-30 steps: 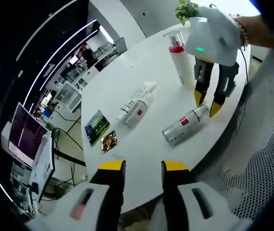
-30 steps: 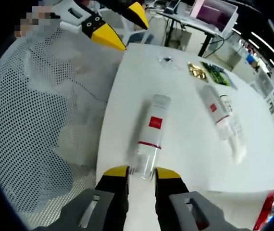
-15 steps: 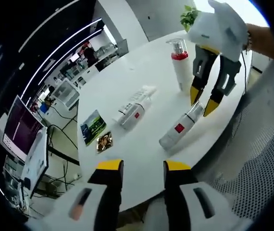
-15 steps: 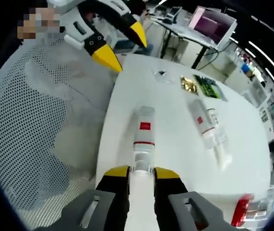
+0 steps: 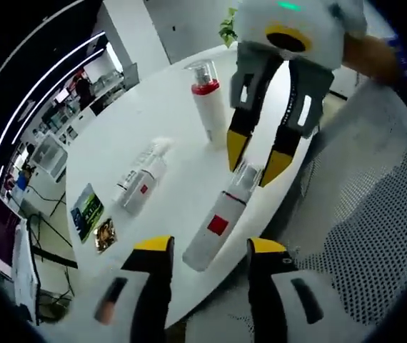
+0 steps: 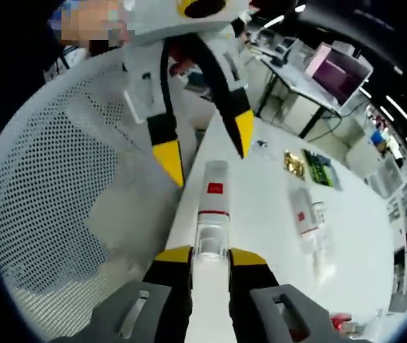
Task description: Arrange the skincare products in the storage area until every visible bottle or jar stands upright without overlapping.
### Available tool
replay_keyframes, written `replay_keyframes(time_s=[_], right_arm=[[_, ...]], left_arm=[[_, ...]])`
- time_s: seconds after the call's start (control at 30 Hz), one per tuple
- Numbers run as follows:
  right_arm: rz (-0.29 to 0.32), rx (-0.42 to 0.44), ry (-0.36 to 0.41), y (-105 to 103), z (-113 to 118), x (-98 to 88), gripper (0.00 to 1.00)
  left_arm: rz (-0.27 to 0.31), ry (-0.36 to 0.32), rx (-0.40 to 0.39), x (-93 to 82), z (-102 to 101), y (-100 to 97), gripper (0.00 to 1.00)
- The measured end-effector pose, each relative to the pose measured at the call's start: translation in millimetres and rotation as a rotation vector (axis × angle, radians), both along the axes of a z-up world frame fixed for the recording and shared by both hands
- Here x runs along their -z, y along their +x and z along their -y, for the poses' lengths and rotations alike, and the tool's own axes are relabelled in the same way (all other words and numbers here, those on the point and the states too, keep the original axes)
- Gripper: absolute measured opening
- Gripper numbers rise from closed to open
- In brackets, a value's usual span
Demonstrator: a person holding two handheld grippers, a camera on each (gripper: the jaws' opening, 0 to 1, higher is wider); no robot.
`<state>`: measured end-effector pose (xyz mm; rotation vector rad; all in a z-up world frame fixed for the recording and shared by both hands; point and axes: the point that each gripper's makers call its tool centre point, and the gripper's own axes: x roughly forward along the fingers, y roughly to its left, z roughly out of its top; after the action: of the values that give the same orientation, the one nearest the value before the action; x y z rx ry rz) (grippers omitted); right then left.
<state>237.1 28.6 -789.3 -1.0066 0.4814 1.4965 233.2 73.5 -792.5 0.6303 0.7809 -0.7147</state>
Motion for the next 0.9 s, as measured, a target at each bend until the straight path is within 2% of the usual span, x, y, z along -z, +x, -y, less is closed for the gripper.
replay_keyframes(time_s=[0.07,0.1,0.27,0.4,0.47,0.53,0.57,0.6,0.77,0.87,0.9], right_arm=[[-0.006,-0.022,0.017,-4.0,-2.6,-4.2,0.12],[-0.002,-0.029,0.025,-4.6,-3.3,-5.7,0.12],[0.011,-0.103,0.036,-16.7,-5.4,-10.3,0.12],[0.019,-0.150,0.060,-26.8,-10.9,-18.1,0.12],[0.020,-0.158,0.062,-27.8,-11.6,-21.2,0.12],[0.023,-0.164,0.069,-28.7,-11.7,-24.6,0.12],[0.031,-0.169,0.075,-28.6,-12.0,-26.6,0.12],[0.024,-0.184,0.080,-32.0,-11.6,-27.6,0.12],[0.050,-0.182,0.093,-28.1,-10.3,-30.0,0.12],[0.118,-0.153,0.151,-12.4,-15.3,-37.6,0.14],[0.132,-0.124,0.189,-4.3,-18.3,-42.5,0.16]], left_arm=[[-0.006,0.065,0.060,7.2,1.8,-1.7,0.41],[-0.012,0.074,0.066,9.2,2.1,-2.2,0.41],[-0.056,0.066,0.046,17.1,-1.9,-3.8,0.39],[-0.064,0.055,0.036,18.5,-2.0,-4.6,0.36],[-0.067,0.060,0.048,20.0,-1.0,-6.2,0.37],[-0.063,0.065,0.072,20.5,1.3,-8.3,0.32],[-0.072,0.044,0.098,20.4,7.1,-11.7,0.32],[-0.077,0.052,0.093,21.0,5.8,-13.4,0.32],[-0.006,0.078,0.143,13.2,8.8,-8.8,0.30],[0.033,0.080,0.100,5.8,3.5,-0.6,0.29],[0.012,-0.029,-0.004,-0.1,7.3,2.8,0.28]])
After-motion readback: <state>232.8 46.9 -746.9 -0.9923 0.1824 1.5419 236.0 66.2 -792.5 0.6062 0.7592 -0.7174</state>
